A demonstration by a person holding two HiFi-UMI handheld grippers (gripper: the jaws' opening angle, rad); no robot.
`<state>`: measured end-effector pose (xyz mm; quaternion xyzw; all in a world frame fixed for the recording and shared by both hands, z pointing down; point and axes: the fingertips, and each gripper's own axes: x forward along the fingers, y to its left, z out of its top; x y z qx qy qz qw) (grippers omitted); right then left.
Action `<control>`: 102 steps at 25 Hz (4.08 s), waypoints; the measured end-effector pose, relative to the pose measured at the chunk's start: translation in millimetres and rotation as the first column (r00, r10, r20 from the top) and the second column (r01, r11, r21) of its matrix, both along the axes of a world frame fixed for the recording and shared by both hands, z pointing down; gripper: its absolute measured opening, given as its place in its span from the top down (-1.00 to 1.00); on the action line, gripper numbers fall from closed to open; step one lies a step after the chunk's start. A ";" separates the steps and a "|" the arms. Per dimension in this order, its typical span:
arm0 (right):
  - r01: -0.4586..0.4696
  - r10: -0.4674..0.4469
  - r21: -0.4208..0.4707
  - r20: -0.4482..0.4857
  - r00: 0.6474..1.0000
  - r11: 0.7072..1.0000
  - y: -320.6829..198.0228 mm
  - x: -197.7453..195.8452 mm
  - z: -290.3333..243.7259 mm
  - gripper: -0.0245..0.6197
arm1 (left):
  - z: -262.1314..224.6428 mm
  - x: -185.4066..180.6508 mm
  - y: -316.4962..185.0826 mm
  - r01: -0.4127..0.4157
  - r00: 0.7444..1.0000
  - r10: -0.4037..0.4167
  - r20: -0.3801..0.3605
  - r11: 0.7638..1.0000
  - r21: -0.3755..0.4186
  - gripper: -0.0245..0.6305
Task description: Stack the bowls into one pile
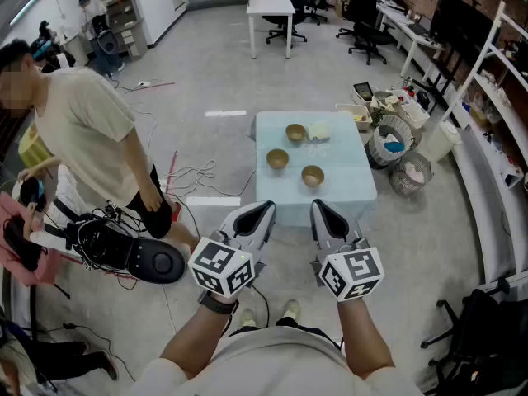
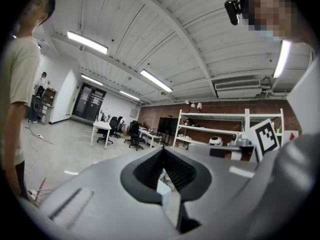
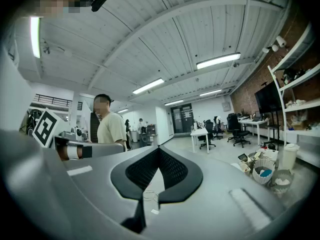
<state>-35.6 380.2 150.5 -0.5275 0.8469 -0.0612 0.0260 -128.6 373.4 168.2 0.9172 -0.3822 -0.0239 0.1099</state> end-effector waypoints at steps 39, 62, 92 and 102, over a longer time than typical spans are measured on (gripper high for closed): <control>0.072 -0.070 -0.047 0.043 0.997 0.996 -40.8 82.2 36.5 0.89 | 43.0 71.8 -44.7 0.091 0.995 -0.088 0.053 0.994 -0.056 0.91; -0.060 0.064 -0.166 0.017 0.998 0.984 -216.3 62.6 101.3 0.89 | 103.8 58.9 -231.7 -0.046 0.996 0.052 0.066 0.994 -0.097 0.91; -0.047 0.052 -0.307 0.008 0.999 0.950 -372.7 80.2 206.1 0.89 | 308.2 43.0 -400.4 0.116 0.984 -0.048 0.174 0.907 -0.406 0.91; 0.091 -0.111 -0.355 -0.037 0.993 0.930 -437.1 86.6 248.2 0.89 | 404.7 18.3 -437.9 0.336 0.940 -0.235 0.246 0.757 -0.561 0.90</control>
